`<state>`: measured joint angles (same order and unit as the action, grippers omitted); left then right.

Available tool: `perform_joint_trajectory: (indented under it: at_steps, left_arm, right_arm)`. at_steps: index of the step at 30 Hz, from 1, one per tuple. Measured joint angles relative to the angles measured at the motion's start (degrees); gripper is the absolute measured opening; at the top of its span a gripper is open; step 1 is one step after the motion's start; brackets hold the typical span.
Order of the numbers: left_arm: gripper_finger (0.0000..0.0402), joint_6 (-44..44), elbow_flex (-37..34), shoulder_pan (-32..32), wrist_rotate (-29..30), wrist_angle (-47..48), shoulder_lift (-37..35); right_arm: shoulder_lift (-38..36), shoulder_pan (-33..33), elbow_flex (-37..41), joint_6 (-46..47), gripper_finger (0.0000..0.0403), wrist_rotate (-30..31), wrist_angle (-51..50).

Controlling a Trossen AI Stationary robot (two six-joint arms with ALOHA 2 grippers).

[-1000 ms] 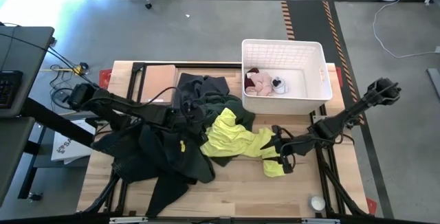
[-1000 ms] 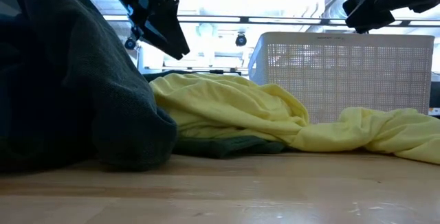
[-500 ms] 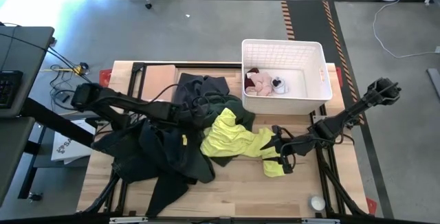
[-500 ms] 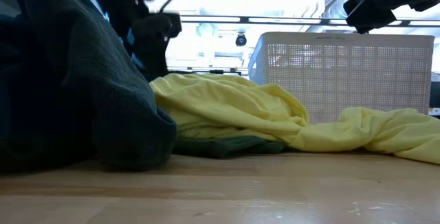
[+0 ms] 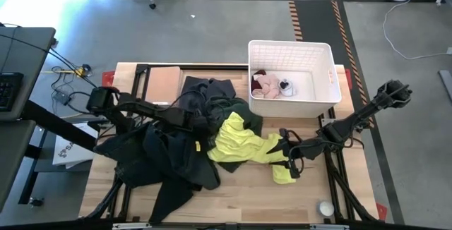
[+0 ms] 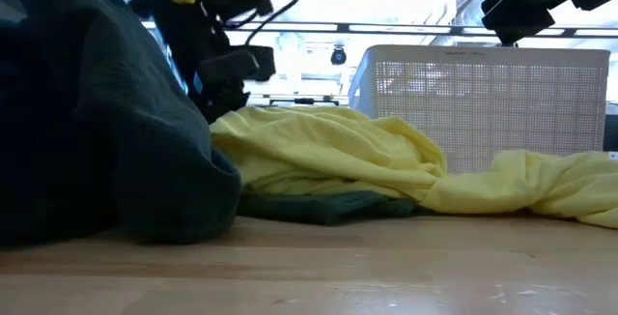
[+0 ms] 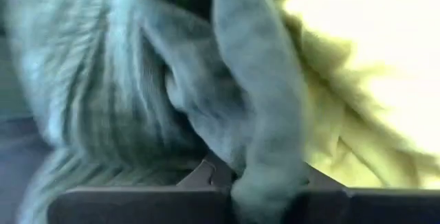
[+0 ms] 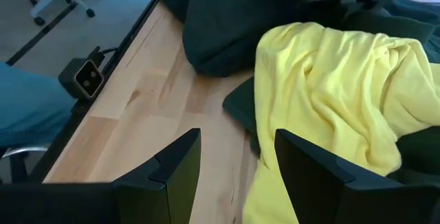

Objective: Sort clothes
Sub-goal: Put the green sweater into the white laundry bin

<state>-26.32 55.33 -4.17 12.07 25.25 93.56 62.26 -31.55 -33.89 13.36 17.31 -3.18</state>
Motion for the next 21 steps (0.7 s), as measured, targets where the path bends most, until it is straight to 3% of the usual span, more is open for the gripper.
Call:
perform_joint_trajectory:
  at_steps: [5, 8, 14, 21]
  left_arm:
    - [0.0028, 2.23, 10.18, -0.94, 11.12, 11.71, -4.64]
    - [0.0026, 5.06, 17.38, -2.77, 20.89, 12.67, -7.02]
    - [0.0026, 19.02, 31.12, -7.08, 38.08, 7.20, -8.30]
    - [0.0027, 41.02, 40.99, -8.59, 44.33, -8.72, -8.33]
  right_arm:
    - [0.00, 0.00, 0.00, 0.15, 0.0185, 2.46, 0.53]
    - [0.00, 0.00, -0.02, 0.15, 0.0185, 3.76, 1.10]
    - [0.00, 0.00, -0.02, 0.33, 0.0185, 4.73, 1.62]
    - [0.00, 0.00, 0.00, 0.33, 0.0185, 4.75, 1.71]
